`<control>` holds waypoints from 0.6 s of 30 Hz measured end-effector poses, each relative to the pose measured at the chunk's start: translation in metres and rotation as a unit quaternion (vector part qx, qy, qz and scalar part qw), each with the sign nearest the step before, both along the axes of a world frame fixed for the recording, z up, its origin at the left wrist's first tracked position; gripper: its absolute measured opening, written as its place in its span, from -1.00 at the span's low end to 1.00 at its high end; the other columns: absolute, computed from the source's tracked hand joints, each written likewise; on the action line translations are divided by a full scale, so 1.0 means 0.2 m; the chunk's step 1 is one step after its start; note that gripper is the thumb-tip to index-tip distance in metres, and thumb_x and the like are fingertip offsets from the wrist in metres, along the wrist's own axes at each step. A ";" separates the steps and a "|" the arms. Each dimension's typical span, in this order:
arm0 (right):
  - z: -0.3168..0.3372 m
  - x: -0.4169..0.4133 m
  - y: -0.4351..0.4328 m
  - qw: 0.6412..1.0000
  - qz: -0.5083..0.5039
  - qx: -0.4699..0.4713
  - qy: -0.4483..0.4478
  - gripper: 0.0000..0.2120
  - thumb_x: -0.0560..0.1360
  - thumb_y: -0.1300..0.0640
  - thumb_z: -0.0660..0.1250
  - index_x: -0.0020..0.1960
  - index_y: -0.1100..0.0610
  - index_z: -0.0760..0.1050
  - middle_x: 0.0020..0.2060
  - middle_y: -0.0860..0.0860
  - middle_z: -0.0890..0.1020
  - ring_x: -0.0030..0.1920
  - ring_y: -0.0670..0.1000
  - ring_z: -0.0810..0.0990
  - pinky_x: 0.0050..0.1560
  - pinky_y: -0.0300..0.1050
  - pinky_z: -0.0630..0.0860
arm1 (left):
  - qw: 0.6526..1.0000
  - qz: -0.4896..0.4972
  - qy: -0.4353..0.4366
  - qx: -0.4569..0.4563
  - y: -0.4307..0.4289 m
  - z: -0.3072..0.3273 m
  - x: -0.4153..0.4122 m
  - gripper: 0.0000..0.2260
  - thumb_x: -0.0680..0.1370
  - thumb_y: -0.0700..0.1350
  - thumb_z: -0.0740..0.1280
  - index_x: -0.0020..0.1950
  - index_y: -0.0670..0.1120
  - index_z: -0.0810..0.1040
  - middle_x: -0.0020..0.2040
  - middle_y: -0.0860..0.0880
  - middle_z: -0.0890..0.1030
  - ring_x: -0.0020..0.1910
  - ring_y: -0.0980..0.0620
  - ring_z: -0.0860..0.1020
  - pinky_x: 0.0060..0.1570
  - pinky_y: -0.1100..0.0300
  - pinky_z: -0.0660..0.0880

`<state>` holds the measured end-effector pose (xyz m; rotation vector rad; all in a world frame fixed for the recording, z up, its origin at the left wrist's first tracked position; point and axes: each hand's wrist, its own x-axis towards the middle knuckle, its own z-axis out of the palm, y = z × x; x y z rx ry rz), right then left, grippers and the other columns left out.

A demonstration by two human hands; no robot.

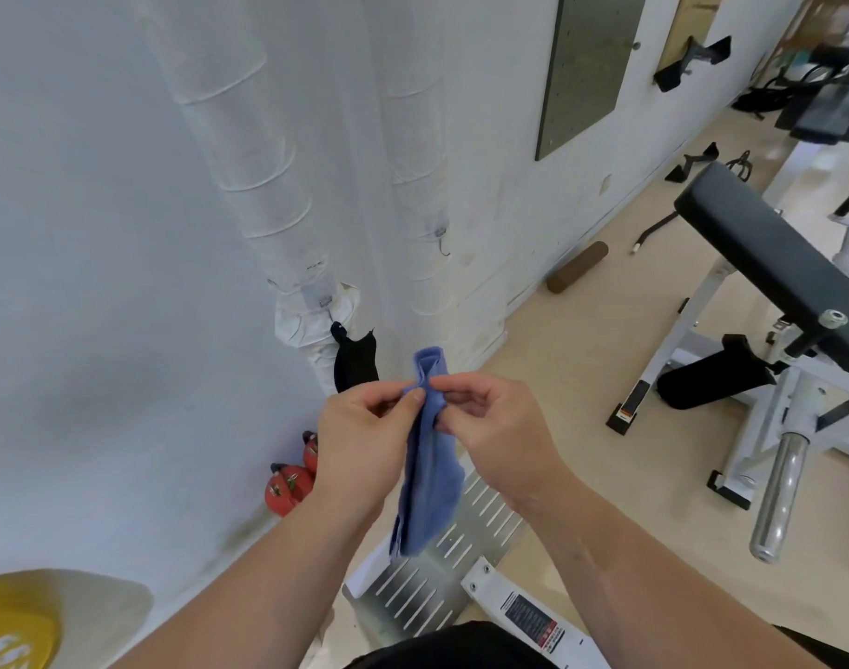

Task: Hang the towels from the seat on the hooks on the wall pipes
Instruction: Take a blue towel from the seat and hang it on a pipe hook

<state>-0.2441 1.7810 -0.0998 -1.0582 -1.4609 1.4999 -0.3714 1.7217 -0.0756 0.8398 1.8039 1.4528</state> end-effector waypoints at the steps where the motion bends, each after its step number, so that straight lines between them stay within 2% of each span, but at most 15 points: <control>1: -0.01 0.00 0.01 1.000 -0.011 0.025 -0.010 -0.77 0.47 0.39 0.41 0.03 0.14 0.69 -0.13 0.04 0.76 -0.07 0.02 0.75 0.11 0.06 0.66 | 1.000 -0.015 0.000 -0.001 -0.01 0.00 0.00 -0.91 0.55 -0.20 0.44 -0.07 -0.08 0.76 -0.40 0.05 0.66 -0.49 0.17 0.55 -0.40 0.34 0.44; 3: -0.01 0.00 0.02 0.997 -0.025 0.075 -0.018 -0.84 0.41 0.30 0.49 -0.06 0.11 0.68 -0.23 0.01 0.74 -0.19 0.01 0.72 -0.02 0.05 0.67 | 0.999 -0.040 0.003 -0.001 -0.02 0.00 0.01 -0.93 0.55 -0.17 0.46 -0.06 -0.06 0.76 -0.38 0.05 0.66 -0.50 0.18 0.55 -0.42 0.37 0.42; 5: 0.00 -0.01 0.02 0.994 -0.032 0.107 -0.013 -0.81 0.33 0.21 0.51 -0.08 0.07 0.63 -0.27 -0.02 0.67 -0.26 -0.05 0.61 -0.13 -0.08 0.61 | 0.999 -0.049 0.010 0.005 -0.02 0.00 0.01 -0.94 0.51 -0.17 0.50 -0.04 -0.07 0.75 -0.35 0.03 0.68 -0.50 0.18 0.55 -0.44 0.37 0.42; 7: -0.01 -0.01 0.03 0.984 -0.054 0.161 -0.050 -0.68 0.31 0.11 0.59 0.00 0.02 0.56 -0.17 -0.03 0.60 -0.19 -0.13 0.54 -0.11 -0.23 0.51 | 0.999 -0.045 0.008 0.012 -0.01 0.00 -0.01 -0.94 0.52 -0.21 0.49 -0.05 -0.10 0.74 -0.36 0.00 0.67 -0.50 0.14 0.54 -0.46 0.35 0.42; 8: -0.03 -0.01 0.05 0.978 -0.063 0.182 -0.080 -0.58 0.30 0.03 0.62 0.08 -0.01 0.53 -0.06 -0.05 0.59 -0.08 -0.16 0.54 -0.03 -0.28 0.48 | 0.999 -0.041 0.003 0.015 0.00 0.01 -0.02 -0.94 0.53 -0.22 0.46 -0.06 -0.12 0.74 -0.36 -0.02 0.65 -0.51 0.13 0.52 -0.48 0.34 0.41; 10: -0.04 0.02 0.10 0.983 -0.036 0.138 -0.118 -0.30 0.28 -0.12 0.62 0.33 -0.09 0.41 0.23 -0.13 0.51 0.22 -0.17 0.49 0.19 -0.26 0.43 | 0.999 -0.040 -0.012 0.013 0.03 0.02 -0.06 -0.93 0.56 -0.24 0.43 -0.07 -0.15 0.72 -0.31 -0.05 0.66 -0.47 0.13 0.53 -0.47 0.32 0.44; 11: -0.04 0.04 0.13 0.991 0.002 0.069 -0.116 -0.19 0.30 -0.12 0.62 0.45 -0.09 0.32 0.32 -0.16 0.46 0.31 -0.16 0.45 0.26 -0.24 0.41 | 0.999 -0.046 -0.021 0.012 0.04 0.03 -0.07 -0.93 0.57 -0.25 0.42 -0.07 -0.16 0.71 -0.29 -0.05 0.67 -0.41 0.13 0.56 -0.44 0.30 0.47; 12: -0.04 0.06 0.15 0.994 0.049 -0.005 -0.093 -0.16 0.34 -0.07 0.61 0.51 -0.05 0.28 0.35 -0.15 0.47 0.35 -0.14 0.46 0.27 -0.22 0.44 | 0.998 -0.057 -0.031 0.012 0.05 0.03 -0.09 -0.92 0.58 -0.25 0.41 -0.07 -0.16 0.70 -0.27 -0.06 0.69 -0.35 0.12 0.59 -0.38 0.27 0.52; 13: -0.05 0.09 0.17 0.991 0.099 -0.065 -0.056 -0.25 0.39 -0.02 0.59 0.48 0.02 0.34 0.32 -0.10 0.55 0.32 -0.09 0.54 0.24 -0.18 0.49 | 0.997 -0.069 -0.040 0.016 0.07 0.04 -0.11 -0.92 0.58 -0.25 0.40 -0.06 -0.17 0.69 -0.24 -0.07 0.71 -0.29 0.10 0.62 -0.30 0.24 0.56; 15: -0.06 0.12 0.21 0.983 0.149 -0.109 0.004 -0.56 0.47 0.08 0.52 0.31 0.14 0.54 0.18 0.06 0.69 0.22 0.09 0.65 0.18 -0.05 0.58 | 0.995 -0.085 -0.051 0.026 0.09 0.04 -0.16 -0.92 0.59 -0.26 0.38 -0.04 -0.19 0.68 -0.21 -0.07 0.72 -0.22 0.07 0.63 -0.18 0.21 0.58; 16: -0.07 0.14 0.21 0.983 0.137 -0.117 0.032 -0.67 0.50 0.13 0.48 0.24 0.18 0.58 0.13 0.12 0.71 0.20 0.14 0.66 0.17 0.00 0.60 | 0.994 -0.094 -0.054 0.027 0.10 0.05 -0.19 -0.92 0.59 -0.26 0.38 -0.04 -0.18 0.68 -0.22 -0.07 0.71 -0.23 0.07 0.63 -0.19 0.22 0.57; 18: -0.08 0.15 0.23 0.983 0.094 -0.133 0.080 -0.72 0.50 0.17 0.46 0.17 0.26 0.59 0.09 0.23 0.70 0.13 0.18 0.67 0.17 0.08 0.57 | 0.991 -0.121 -0.052 0.016 0.10 0.05 -0.24 -0.90 0.60 -0.28 0.36 -0.05 -0.19 0.67 -0.25 -0.04 0.70 -0.27 0.11 0.61 -0.25 0.29 0.54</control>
